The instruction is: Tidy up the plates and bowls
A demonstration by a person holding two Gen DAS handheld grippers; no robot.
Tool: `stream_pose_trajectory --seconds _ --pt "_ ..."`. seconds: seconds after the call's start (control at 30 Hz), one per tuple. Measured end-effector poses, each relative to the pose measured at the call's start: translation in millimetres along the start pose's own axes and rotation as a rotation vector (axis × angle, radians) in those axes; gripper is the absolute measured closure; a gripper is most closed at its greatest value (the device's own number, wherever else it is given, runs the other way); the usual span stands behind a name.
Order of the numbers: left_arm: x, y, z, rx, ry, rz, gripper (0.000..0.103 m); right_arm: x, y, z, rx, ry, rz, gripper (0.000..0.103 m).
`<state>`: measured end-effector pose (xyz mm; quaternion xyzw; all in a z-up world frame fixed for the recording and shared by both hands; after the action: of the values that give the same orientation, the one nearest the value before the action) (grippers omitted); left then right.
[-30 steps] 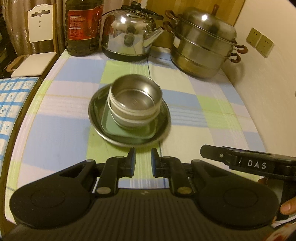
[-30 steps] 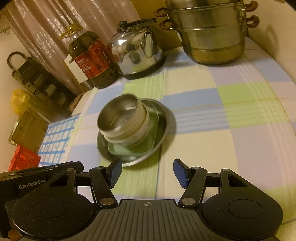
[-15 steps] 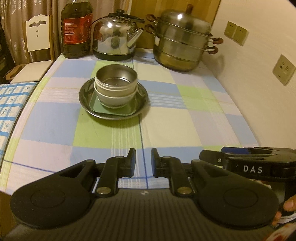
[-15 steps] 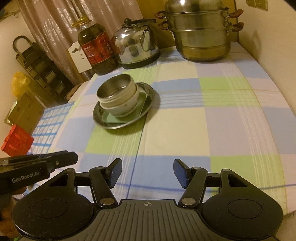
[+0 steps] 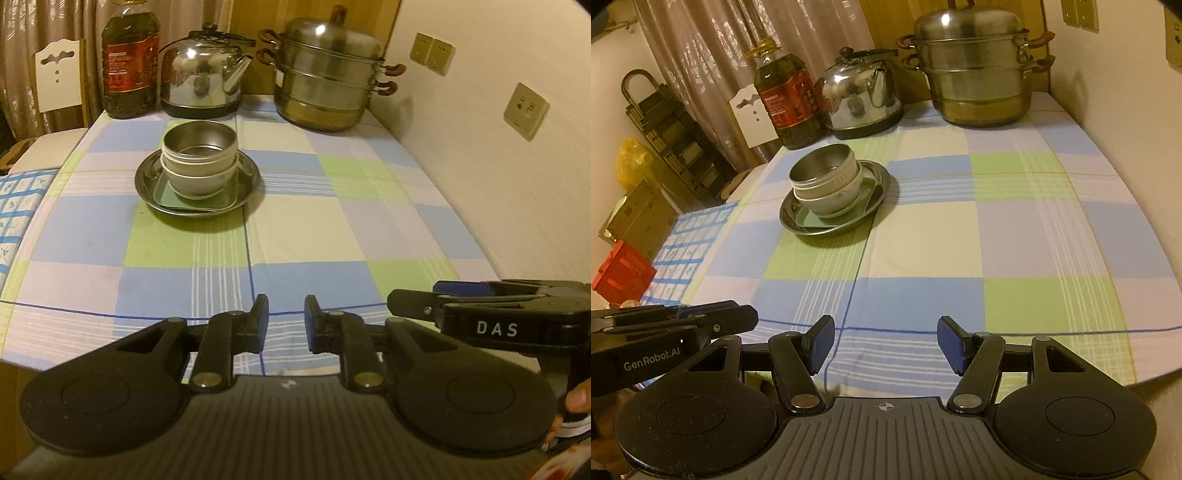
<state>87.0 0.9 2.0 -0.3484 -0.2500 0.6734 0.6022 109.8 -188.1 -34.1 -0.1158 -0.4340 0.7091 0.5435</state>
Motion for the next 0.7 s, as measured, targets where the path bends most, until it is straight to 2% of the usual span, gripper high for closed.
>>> stream_pose_trajectory --seconds 0.7 --pt "-17 8 9 -0.004 0.029 -0.038 0.084 -6 10 16 -0.015 0.029 -0.001 0.041"
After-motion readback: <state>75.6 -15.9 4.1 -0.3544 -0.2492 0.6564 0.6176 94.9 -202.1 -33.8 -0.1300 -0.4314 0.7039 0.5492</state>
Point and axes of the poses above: each gripper's, at about its wrist camera, not at the fingertips, and z roughly against the way its jaws point, x to its left, y to its underside, the point moved 1 cm from there along -z, roughly the way its jaws point, and after that the axes turned 10 degrees about -x, right-handed, at the moved point
